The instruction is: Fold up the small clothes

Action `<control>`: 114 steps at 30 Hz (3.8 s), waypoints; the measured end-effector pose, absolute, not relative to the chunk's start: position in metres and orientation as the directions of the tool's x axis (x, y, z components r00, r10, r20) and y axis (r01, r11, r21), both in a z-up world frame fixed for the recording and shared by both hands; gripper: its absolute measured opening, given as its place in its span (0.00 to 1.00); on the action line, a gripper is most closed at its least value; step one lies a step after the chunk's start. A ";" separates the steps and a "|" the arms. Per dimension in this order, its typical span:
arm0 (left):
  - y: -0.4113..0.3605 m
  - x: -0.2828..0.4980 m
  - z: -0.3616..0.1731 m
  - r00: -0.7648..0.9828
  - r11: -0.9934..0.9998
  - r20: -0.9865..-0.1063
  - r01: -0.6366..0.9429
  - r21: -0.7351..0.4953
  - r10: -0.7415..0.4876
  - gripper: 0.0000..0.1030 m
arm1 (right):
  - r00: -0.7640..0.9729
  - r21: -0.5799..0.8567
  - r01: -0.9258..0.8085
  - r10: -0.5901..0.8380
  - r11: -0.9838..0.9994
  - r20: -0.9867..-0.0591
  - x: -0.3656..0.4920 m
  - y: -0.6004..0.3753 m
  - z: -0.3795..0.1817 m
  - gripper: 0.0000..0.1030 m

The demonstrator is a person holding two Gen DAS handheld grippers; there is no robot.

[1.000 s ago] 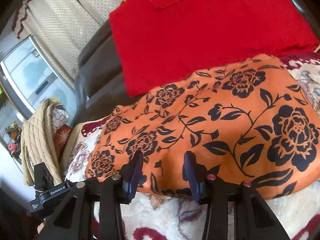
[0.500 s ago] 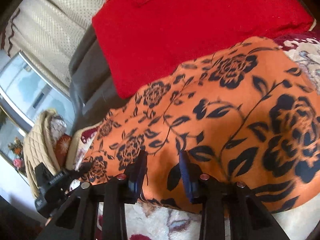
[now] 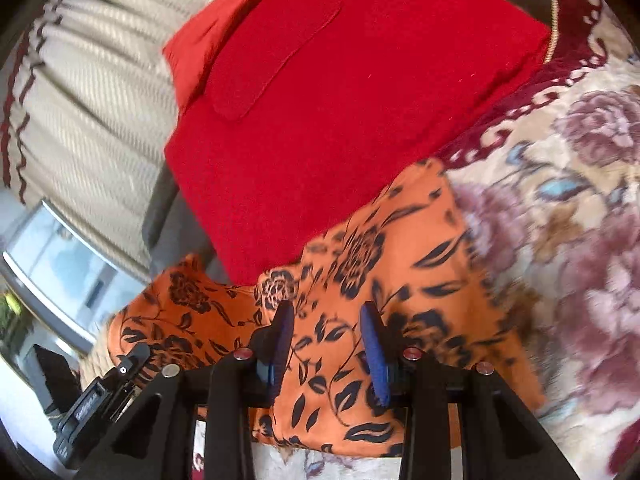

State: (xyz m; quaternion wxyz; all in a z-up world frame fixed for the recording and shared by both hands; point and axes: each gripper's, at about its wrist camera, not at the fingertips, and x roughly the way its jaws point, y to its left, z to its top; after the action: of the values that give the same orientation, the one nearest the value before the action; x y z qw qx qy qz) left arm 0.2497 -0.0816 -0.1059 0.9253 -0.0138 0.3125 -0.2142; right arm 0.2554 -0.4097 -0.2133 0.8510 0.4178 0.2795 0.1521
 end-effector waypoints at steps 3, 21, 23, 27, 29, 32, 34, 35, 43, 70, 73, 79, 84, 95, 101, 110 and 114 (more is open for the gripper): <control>-0.131 0.250 -0.118 0.630 0.868 -0.638 0.479 -0.130 -0.443 0.25 | 0.809 0.826 -0.016 0.493 0.564 -0.321 0.251 -0.430 -0.215 0.36; -0.009 0.271 -0.181 0.648 0.917 -0.650 0.240 -0.320 -0.397 0.73 | 0.667 0.885 -0.040 0.672 0.464 -0.322 0.278 -0.392 -0.228 0.77; -0.006 0.274 -0.192 0.635 0.915 -0.661 0.231 -0.332 -0.400 0.73 | 0.644 0.873 -0.040 0.681 0.485 -0.349 0.283 -0.375 -0.229 0.77; -0.014 0.278 -0.213 0.603 0.908 -0.680 0.241 -0.342 -0.417 0.73 | 0.649 0.838 -0.031 0.649 0.544 -0.397 0.291 -0.350 -0.229 0.77; -0.014 0.278 -0.215 0.601 0.900 -0.673 0.244 -0.360 -0.432 0.73 | 0.671 0.807 -0.026 0.608 0.590 -0.424 0.293 -0.337 -0.226 0.71; -0.009 0.276 -0.214 0.607 0.896 -0.662 0.247 -0.369 -0.440 0.73 | 0.689 0.753 -0.042 0.564 0.657 -0.455 0.299 -0.322 -0.221 0.27; -0.007 0.275 -0.211 0.613 0.895 -0.656 0.244 -0.374 -0.441 0.73 | 0.713 0.734 -0.034 0.531 0.679 -0.458 0.299 -0.324 -0.218 0.25; -0.006 0.274 -0.210 0.615 0.894 -0.652 0.243 -0.377 -0.442 0.73 | 0.738 0.717 -0.049 0.509 0.695 -0.443 0.296 -0.326 -0.211 0.23; -0.028 0.265 -0.206 0.603 0.881 -0.642 0.316 -0.353 -0.474 0.73 | 0.893 0.639 -0.046 0.318 0.768 -0.318 0.235 -0.380 -0.166 0.21; -0.055 0.272 -0.215 0.616 0.899 -0.680 0.409 -0.157 -0.399 0.81 | 0.512 0.460 0.175 0.319 0.870 -0.798 0.390 -0.384 -0.221 0.33; -0.058 0.268 -0.211 0.635 0.902 -0.676 0.419 -0.103 -0.373 0.81 | 0.557 0.542 0.188 0.365 0.819 -0.746 0.382 -0.396 -0.218 0.33; -0.057 0.255 -0.197 0.633 0.882 -0.649 0.452 -0.134 -0.422 0.81 | 0.642 0.574 0.081 0.398 0.815 -0.655 0.315 -0.397 -0.175 0.33; -0.077 0.248 -0.212 0.619 0.883 -0.698 0.467 -0.040 -0.359 0.81 | 0.625 0.490 0.048 0.356 0.870 -0.694 0.259 -0.387 -0.170 0.35; -0.061 0.250 -0.198 0.633 0.889 -0.659 0.439 -0.128 -0.407 0.81 | 0.579 0.462 0.013 0.370 0.887 -0.726 0.298 -0.370 -0.163 0.36; -0.065 0.258 -0.210 0.607 0.891 -0.698 0.444 -0.098 -0.380 0.81 | 0.511 0.472 -0.054 0.430 0.880 -0.744 0.373 -0.318 -0.166 0.36; -0.047 0.277 -0.232 0.508 0.898 -0.751 0.348 -0.269 -0.422 1.00 | 0.444 0.475 0.015 0.420 0.880 -0.791 0.433 -0.304 -0.208 0.36; -0.047 0.274 -0.233 0.489 0.904 -0.769 0.329 -0.274 -0.411 1.00 | 0.508 0.467 -0.011 0.408 0.884 -0.759 0.398 -0.322 -0.185 0.36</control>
State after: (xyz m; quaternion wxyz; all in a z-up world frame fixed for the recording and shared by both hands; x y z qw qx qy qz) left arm 0.2741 -0.0468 -0.2327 0.8618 -0.0448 0.4574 -0.2148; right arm 0.3980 -0.3215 -0.1851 0.8433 0.2065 0.4804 0.1240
